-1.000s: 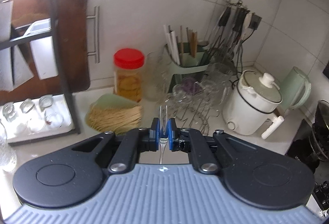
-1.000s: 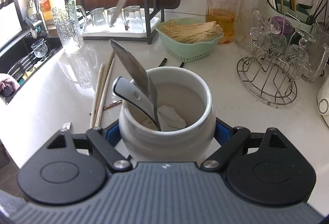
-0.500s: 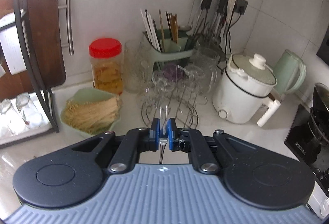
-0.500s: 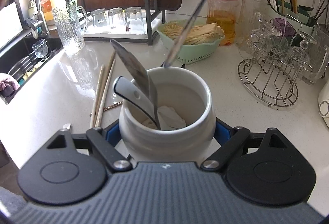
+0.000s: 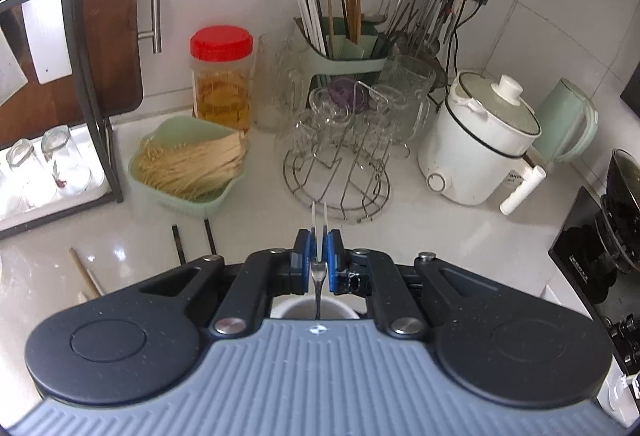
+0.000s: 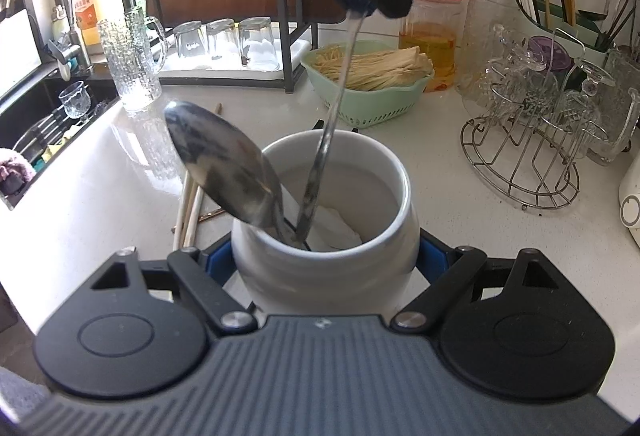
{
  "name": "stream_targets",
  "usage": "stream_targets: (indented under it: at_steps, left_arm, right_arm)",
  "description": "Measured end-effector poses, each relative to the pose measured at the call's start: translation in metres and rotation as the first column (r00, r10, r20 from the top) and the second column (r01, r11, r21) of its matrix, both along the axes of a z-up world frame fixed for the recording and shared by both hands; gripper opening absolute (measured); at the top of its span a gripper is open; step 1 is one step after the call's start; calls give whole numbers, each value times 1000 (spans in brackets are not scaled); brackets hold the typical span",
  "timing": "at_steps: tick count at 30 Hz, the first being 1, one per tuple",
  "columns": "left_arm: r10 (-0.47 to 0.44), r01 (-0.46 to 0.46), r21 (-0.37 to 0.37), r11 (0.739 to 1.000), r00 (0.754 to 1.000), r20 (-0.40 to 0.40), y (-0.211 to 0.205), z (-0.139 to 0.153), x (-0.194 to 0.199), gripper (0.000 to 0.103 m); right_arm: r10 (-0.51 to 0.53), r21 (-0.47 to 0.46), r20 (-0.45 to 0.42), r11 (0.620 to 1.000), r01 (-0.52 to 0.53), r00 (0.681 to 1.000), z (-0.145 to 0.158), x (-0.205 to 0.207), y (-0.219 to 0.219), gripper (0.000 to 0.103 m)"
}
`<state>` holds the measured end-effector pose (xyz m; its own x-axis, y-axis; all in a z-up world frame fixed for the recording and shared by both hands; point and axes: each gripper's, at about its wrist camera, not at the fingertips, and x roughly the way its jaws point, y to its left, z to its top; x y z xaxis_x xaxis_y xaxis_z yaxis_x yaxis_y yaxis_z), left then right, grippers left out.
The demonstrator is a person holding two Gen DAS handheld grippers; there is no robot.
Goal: Organize utensils
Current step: 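Lower the fork into the white jar and open the left tool, then move the left tool back down to the white-handled utensil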
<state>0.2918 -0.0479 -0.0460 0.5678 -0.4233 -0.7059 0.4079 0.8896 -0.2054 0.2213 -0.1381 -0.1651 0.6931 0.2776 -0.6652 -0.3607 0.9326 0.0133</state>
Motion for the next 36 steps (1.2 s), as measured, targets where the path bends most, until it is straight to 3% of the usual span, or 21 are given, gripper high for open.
stream_targets:
  at_steps: [11,15,24,30,36]
  left_arm:
    - [-44,54,67,996,987,-152,6,2,-9,10]
    - [-52,64,43,997,971,-231,10,4,-1,10]
    - [-84,128,111,986,936,-343,3,-5,15,10]
    - [-81,129,86,988,901,-426,1,-20,21,10]
    - [-67,117,89,989,896,-440,0,-25,22,10]
  right_arm:
    - [-9,1,7,1000,9,1000,-1,0,1,91]
    - [-17,1,4,1000,17,1000,-1,0,1,91]
    - [-34,5,12,999,34,999,-2,-1,2,91]
    - [-44,4,19,999,44,999,-2,-2,3,91]
    - [-43,6,22,999,43,999,-2,-2,3,91]
